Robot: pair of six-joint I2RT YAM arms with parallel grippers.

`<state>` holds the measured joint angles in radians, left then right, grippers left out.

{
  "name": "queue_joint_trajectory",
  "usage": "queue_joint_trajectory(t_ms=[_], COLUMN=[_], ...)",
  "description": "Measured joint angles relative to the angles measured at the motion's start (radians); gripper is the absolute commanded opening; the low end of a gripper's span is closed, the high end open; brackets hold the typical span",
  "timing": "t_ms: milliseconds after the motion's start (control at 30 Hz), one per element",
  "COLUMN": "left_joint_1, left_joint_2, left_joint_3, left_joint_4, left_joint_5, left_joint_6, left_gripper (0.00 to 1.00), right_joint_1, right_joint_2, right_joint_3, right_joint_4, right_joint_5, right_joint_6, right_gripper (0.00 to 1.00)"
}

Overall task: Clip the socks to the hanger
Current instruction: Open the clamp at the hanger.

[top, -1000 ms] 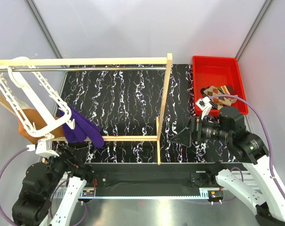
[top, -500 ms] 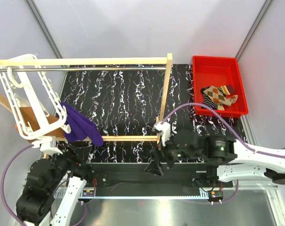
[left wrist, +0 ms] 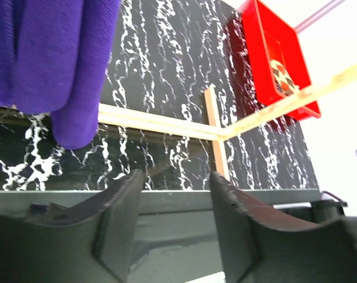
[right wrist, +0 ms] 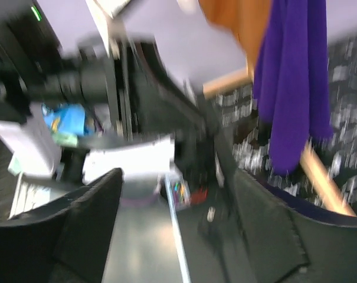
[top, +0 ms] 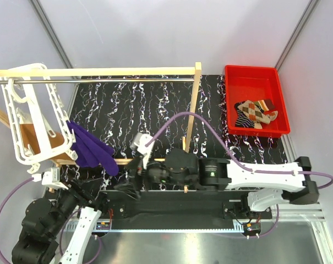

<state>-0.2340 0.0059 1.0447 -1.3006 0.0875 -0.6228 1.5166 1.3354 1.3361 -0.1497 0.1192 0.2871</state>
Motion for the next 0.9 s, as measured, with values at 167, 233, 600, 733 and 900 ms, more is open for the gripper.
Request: queue_joint_trajectory(t_ms=[167, 233, 600, 733, 900], left_joint_1=[0.0, 0.0, 0.0, 0.0, 0.0], left_joint_2=[0.0, 0.0, 0.0, 0.0, 0.0], left_joint_3=[0.027, 0.033, 0.124, 0.155, 0.219], left_joint_4=[-0.024, -0.039, -0.069, -0.071, -0.075], left_joint_5=[0.037, 0.051, 0.084, 0.12, 0.156], left_joint_6=[-0.009, -0.014, -0.015, 0.01, 0.057], left_gripper=[0.5, 0.5, 0.49, 0.49, 0.49], right_joint_1=[0.0, 0.0, -0.056, -0.067, -0.068], right_joint_2=[0.132, 0.18, 0.377, 0.416, 0.423], right_joint_3=[0.13, 0.172, 0.259, 0.259, 0.246], right_joint_4=[0.15, 0.193, 0.401, 0.476, 0.58], right_joint_5=[0.0, -0.003, -0.009, -0.013, -0.032], right_joint_6=[-0.123, -0.161, -0.294, -0.329, -0.364], right_gripper=[0.6, 0.58, 0.72, 0.65, 0.58])
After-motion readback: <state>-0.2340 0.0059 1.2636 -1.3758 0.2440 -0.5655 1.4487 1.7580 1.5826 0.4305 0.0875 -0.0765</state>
